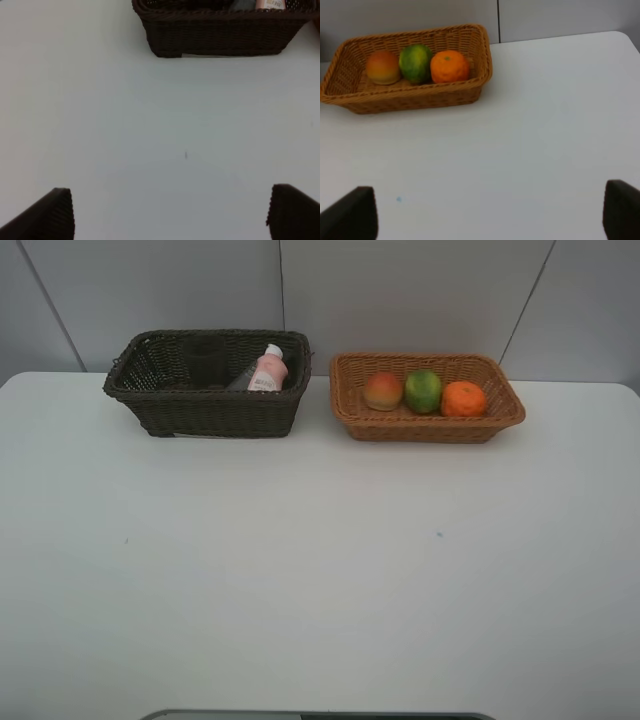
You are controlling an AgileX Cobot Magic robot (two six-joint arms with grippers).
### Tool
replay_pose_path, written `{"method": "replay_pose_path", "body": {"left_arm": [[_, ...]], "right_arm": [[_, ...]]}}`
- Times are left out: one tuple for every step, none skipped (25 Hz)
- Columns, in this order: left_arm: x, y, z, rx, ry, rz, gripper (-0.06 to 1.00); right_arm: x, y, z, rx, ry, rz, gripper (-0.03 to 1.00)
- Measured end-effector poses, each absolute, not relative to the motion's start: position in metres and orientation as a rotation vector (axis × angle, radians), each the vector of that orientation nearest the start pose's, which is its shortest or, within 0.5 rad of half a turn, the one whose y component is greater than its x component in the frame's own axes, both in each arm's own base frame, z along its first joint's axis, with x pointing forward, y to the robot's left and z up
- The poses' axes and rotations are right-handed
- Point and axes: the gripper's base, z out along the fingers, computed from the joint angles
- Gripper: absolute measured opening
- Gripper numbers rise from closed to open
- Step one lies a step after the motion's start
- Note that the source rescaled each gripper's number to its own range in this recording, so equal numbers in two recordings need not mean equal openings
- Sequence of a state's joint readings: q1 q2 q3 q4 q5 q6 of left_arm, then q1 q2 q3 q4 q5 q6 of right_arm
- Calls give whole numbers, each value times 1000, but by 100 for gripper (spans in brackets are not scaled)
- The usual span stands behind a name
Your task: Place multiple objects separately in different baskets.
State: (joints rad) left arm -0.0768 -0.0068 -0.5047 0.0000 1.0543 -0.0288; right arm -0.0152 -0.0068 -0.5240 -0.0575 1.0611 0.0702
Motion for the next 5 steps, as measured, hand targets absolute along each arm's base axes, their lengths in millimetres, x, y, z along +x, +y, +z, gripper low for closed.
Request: {"method": "replay_pose_path", "body": {"left_arm": [[-6,0,279,49,2026,-67,99],[-6,0,279,49,2026,-67,99],[-6,0,279,49,2026,-67,99],[-6,0,279,49,2026,-67,99],[-6,0,279,49,2026,-67,99]], "right_arm": [[-9,-4,284,90,2011,-33,100],[-9,-4,284,90,2011,-33,100],[-9,-4,284,90,2011,-33,100],[-9,-4,284,90,2011,-33,100],[-9,-4,284,90,2011,-33,100]]}}
